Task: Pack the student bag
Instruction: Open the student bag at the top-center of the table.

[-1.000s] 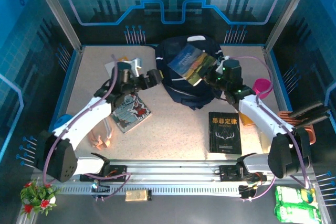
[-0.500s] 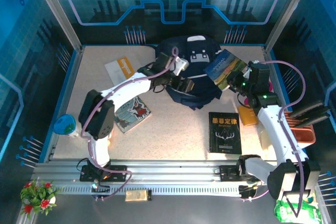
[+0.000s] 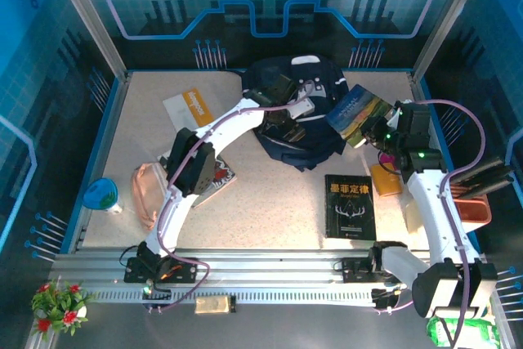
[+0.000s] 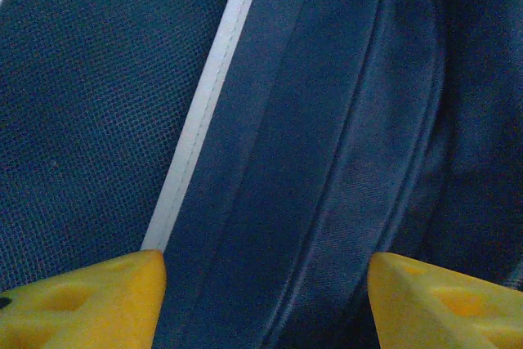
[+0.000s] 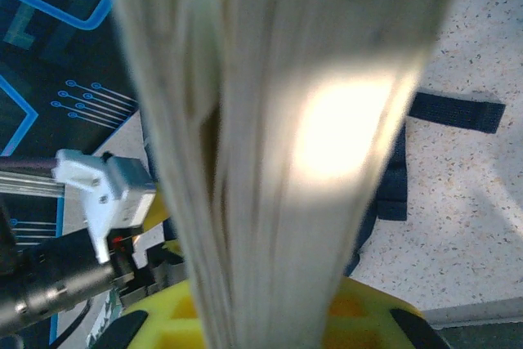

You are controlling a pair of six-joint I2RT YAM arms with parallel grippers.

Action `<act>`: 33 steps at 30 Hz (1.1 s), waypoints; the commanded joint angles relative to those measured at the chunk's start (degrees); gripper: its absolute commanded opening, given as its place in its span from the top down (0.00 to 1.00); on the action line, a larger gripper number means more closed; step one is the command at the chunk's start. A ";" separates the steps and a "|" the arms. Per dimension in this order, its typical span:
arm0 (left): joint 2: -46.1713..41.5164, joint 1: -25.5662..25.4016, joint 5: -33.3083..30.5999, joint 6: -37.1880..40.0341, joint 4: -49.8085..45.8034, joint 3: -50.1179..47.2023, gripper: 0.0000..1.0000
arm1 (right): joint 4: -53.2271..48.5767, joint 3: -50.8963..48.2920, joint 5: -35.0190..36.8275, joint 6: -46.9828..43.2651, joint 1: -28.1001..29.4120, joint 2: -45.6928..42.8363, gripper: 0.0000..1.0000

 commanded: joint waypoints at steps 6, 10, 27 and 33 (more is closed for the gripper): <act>6.70 -0.02 -2.18 6.04 -8.60 10.08 0.50 | 0.67 2.12 -1.60 -0.74 -0.96 -3.31 0.95; 7.46 -0.02 -1.03 7.05 -9.39 10.24 0.46 | 0.19 1.90 -1.57 -0.40 -0.98 -3.71 0.95; 9.59 -0.19 -6.77 5.44 -5.62 11.87 0.74 | -1.38 2.88 -0.32 -0.25 -1.04 -4.10 0.94; 2.72 -0.15 -2.71 2.12 -2.11 8.25 1.00 | -5.06 4.60 3.80 -1.03 -1.04 -6.42 0.94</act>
